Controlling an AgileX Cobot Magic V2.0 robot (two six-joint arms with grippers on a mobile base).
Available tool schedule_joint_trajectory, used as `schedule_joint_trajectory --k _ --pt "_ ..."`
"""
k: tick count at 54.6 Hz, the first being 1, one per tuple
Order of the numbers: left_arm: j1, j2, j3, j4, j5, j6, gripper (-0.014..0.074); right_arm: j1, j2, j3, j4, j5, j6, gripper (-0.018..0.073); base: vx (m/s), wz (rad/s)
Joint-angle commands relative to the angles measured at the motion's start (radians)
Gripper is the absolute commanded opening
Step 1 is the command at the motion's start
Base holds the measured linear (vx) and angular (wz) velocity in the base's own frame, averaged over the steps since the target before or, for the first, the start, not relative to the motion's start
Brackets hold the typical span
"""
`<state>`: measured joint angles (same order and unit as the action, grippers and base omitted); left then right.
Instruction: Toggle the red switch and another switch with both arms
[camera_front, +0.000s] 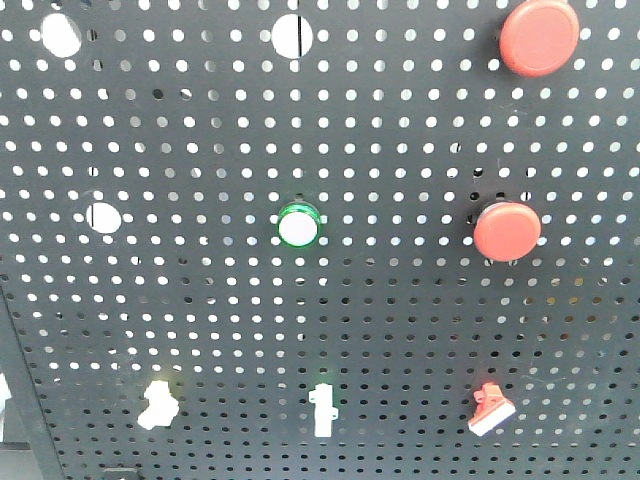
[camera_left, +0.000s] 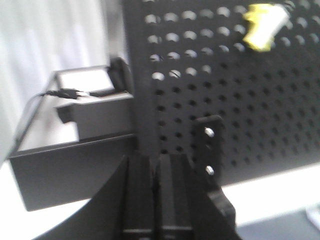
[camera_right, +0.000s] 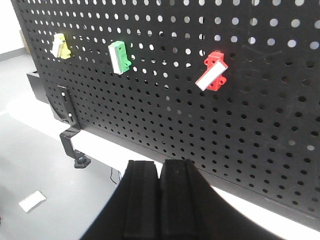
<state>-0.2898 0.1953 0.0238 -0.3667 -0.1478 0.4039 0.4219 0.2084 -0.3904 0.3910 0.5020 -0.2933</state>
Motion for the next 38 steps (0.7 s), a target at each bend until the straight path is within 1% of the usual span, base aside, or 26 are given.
schedule_joint_trajectory --k 1,2,4,10,21,26,33,38 --pt "0.057 -0.066 0.016 0.154 -0.010 -0.130 0.0003 -0.007 0.011 -0.027 0.014 -0.073 -0.002 -0.0006 0.00 0.00" --pt "0.074 -0.092 0.016 0.175 0.001 -0.145 0.0003 -0.007 0.011 -0.027 0.019 -0.073 -0.002 -0.0006 0.00 0.00" --pt "0.094 -0.120 0.022 0.186 0.007 -0.157 0.0003 -0.007 0.012 -0.027 0.020 -0.073 -0.002 -0.0006 0.00 0.00" --pt "0.142 -0.228 0.024 0.189 0.084 -0.163 0.0003 -0.005 0.012 -0.027 0.020 -0.073 -0.002 -0.0006 0.00 0.00" --pt "0.148 -0.225 0.024 0.199 0.188 -0.179 0.0003 -0.005 0.012 -0.027 0.020 -0.072 -0.002 -0.0006 0.00 0.00" --pt "0.148 -0.225 0.024 0.219 0.187 -0.180 0.0003 -0.005 0.012 -0.027 0.020 -0.073 -0.002 -0.0006 0.00 0.00" --pt "0.148 -0.225 0.024 0.222 0.171 -0.180 0.0003 -0.005 0.012 -0.027 0.020 -0.073 -0.002 -0.0006 0.00 0.00" --pt "0.148 -0.225 0.024 0.226 0.163 -0.211 0.0003 -0.005 0.012 -0.027 0.020 -0.073 -0.002 -0.0006 0.00 0.00"
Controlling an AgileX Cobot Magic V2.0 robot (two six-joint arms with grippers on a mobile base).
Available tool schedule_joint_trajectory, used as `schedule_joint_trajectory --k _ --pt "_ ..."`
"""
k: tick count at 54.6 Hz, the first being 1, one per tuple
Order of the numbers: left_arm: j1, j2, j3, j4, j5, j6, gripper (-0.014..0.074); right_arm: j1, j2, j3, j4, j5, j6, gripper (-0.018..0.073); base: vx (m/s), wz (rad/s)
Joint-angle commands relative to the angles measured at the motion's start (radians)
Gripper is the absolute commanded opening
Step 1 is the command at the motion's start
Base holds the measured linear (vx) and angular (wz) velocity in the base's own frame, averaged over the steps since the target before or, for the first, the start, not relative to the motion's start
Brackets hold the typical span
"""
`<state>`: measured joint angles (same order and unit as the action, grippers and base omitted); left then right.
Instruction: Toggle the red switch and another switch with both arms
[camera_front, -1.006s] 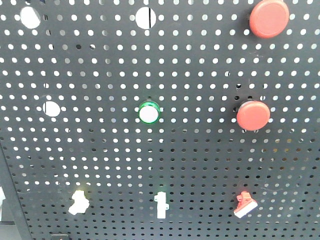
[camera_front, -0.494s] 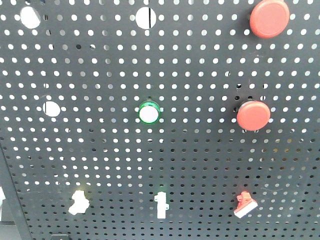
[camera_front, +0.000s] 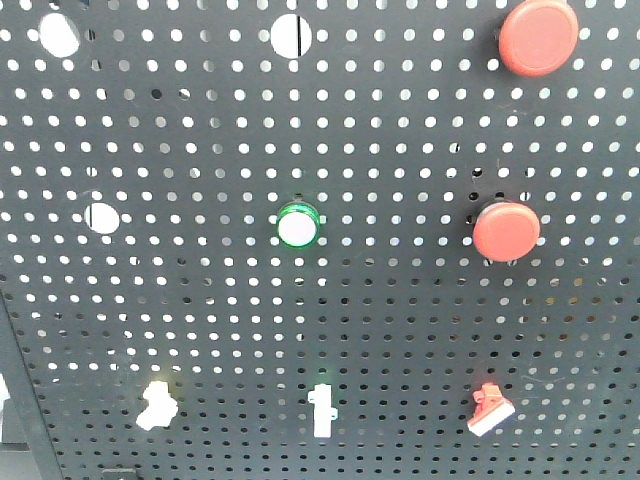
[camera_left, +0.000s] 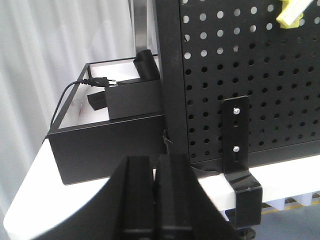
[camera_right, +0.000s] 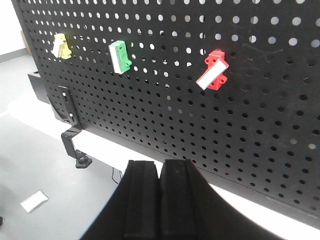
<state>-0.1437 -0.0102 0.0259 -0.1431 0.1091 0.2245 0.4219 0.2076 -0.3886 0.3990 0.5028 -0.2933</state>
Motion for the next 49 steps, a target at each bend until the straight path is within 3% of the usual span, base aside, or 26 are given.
schedule_joint_trajectory --k 1,10,49 --pt "0.002 -0.020 0.022 0.002 -0.097 -0.036 0.0003 -0.005 0.013 -0.029 0.012 -0.074 -0.002 -0.0006 0.00 0.00" --pt "0.002 -0.020 0.021 0.001 -0.099 -0.069 0.0003 -0.005 0.013 -0.029 0.012 -0.074 -0.002 -0.0006 0.00 0.00" --pt "0.003 -0.019 0.021 -0.008 -0.099 -0.070 0.0003 -0.005 0.013 -0.029 0.012 -0.074 -0.002 -0.0006 0.00 0.00"
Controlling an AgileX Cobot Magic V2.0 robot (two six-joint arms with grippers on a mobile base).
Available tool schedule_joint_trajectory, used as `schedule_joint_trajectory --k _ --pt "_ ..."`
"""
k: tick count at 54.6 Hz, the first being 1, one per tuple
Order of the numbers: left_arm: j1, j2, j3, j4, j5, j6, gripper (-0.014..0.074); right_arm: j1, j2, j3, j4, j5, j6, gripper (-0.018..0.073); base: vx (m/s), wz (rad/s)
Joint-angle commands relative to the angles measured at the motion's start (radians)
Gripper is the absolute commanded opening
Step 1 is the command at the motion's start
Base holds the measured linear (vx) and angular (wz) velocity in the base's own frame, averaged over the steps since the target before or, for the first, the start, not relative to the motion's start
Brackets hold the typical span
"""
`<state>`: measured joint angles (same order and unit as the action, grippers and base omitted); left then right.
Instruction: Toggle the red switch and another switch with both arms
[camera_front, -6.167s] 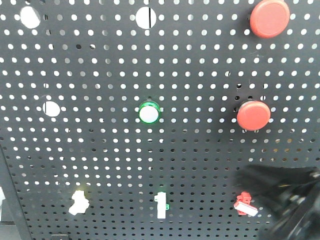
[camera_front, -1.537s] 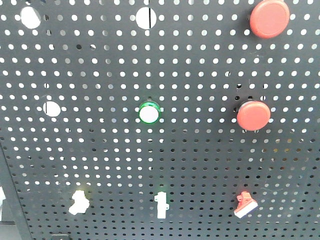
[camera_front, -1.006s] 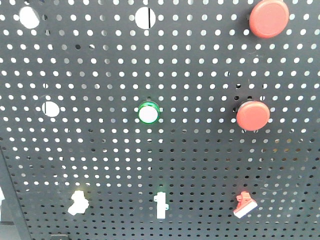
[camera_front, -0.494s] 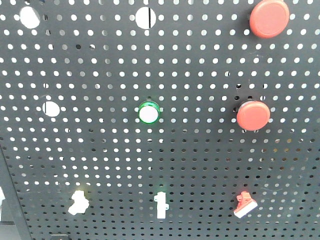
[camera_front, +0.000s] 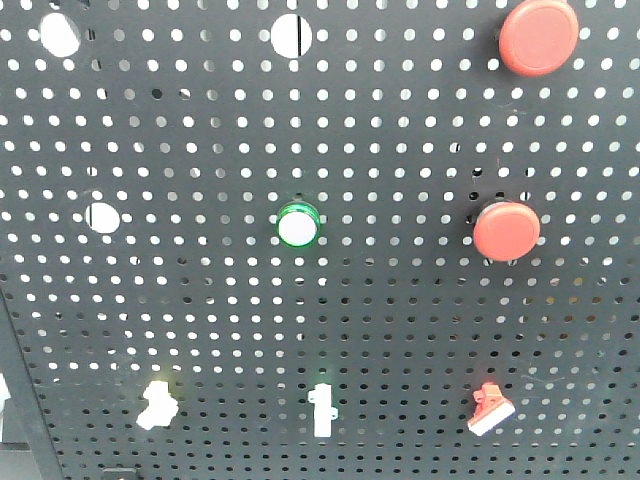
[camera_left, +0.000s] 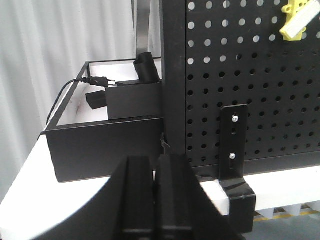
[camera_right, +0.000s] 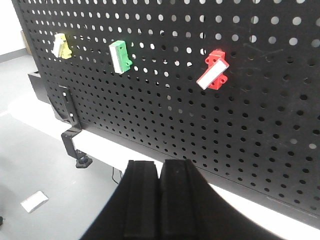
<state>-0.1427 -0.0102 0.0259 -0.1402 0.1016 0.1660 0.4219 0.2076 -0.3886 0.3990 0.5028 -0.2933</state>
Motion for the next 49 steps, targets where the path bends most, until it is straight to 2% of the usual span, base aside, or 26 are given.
schedule_joint_trajectory --k 1,6,10,15,24,34,39,49 --pt "0.001 -0.019 0.021 -0.011 -0.091 -0.011 0.0003 -0.005 0.013 -0.029 0.010 -0.074 -0.003 -0.0006 0.00 0.00" --pt "0.001 -0.019 0.021 -0.011 -0.091 -0.011 0.0003 -0.005 0.013 -0.029 0.006 -0.074 -0.012 -0.0006 0.00 0.00" --pt "0.001 -0.019 0.021 -0.011 -0.091 -0.011 0.0003 -0.007 0.013 -0.023 -0.067 -0.091 -0.032 -0.0006 0.00 0.00" --pt "0.001 -0.019 0.021 -0.011 -0.091 -0.011 0.0003 -0.028 0.012 0.036 -0.180 -0.218 0.001 -0.0006 0.00 0.00" --pt "0.001 -0.019 0.021 -0.011 -0.091 -0.011 0.0003 -0.218 -0.019 0.240 -0.305 -0.437 0.117 -0.0006 0.00 0.00" --pt "0.001 -0.019 0.021 -0.011 -0.091 -0.011 0.0003 -0.398 -0.193 0.414 -0.350 -0.452 0.256 -0.0006 0.00 0.00" --pt "0.001 -0.018 0.021 -0.011 -0.092 -0.011 0.0003 -0.451 -0.231 0.425 -0.369 -0.412 0.263 -0.0006 0.00 0.00" --pt "0.001 -0.018 0.020 -0.011 -0.091 -0.011 0.0003 -0.463 -0.231 0.425 -0.399 -0.421 0.261 -0.0006 0.00 0.00"
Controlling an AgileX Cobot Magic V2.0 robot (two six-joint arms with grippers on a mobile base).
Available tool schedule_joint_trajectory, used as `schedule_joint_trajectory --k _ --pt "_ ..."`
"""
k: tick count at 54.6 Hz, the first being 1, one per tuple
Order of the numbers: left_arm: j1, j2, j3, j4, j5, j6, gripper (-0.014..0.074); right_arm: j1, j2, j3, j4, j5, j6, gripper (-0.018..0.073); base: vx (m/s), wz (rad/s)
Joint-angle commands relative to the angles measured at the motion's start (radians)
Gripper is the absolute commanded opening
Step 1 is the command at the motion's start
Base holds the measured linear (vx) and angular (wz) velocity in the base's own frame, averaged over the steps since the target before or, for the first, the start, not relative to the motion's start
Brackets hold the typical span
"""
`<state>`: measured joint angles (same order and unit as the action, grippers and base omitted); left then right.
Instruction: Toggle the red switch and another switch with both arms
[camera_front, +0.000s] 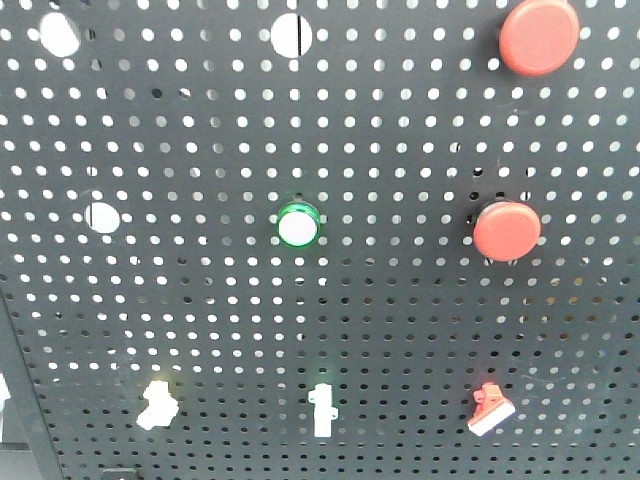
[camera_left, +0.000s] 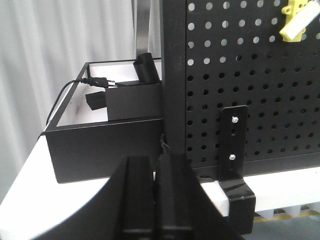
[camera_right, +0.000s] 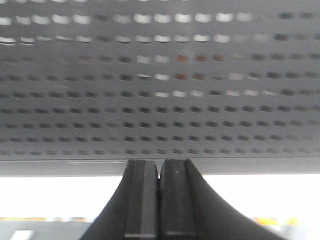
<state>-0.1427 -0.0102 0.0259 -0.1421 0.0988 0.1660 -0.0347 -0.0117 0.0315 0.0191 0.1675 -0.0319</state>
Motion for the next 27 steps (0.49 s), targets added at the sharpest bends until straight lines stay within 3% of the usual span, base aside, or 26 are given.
schedule_joint_trajectory --k 1,27 --pt "0.001 -0.018 0.020 -0.009 -0.089 -0.011 0.0003 -0.007 -0.012 0.005 -0.019 -0.083 -0.001 -0.0006 0.00 0.00" --pt "0.001 -0.018 0.020 -0.009 -0.089 -0.011 0.0003 -0.007 -0.012 0.005 -0.019 -0.074 -0.002 -0.0006 0.00 0.00"
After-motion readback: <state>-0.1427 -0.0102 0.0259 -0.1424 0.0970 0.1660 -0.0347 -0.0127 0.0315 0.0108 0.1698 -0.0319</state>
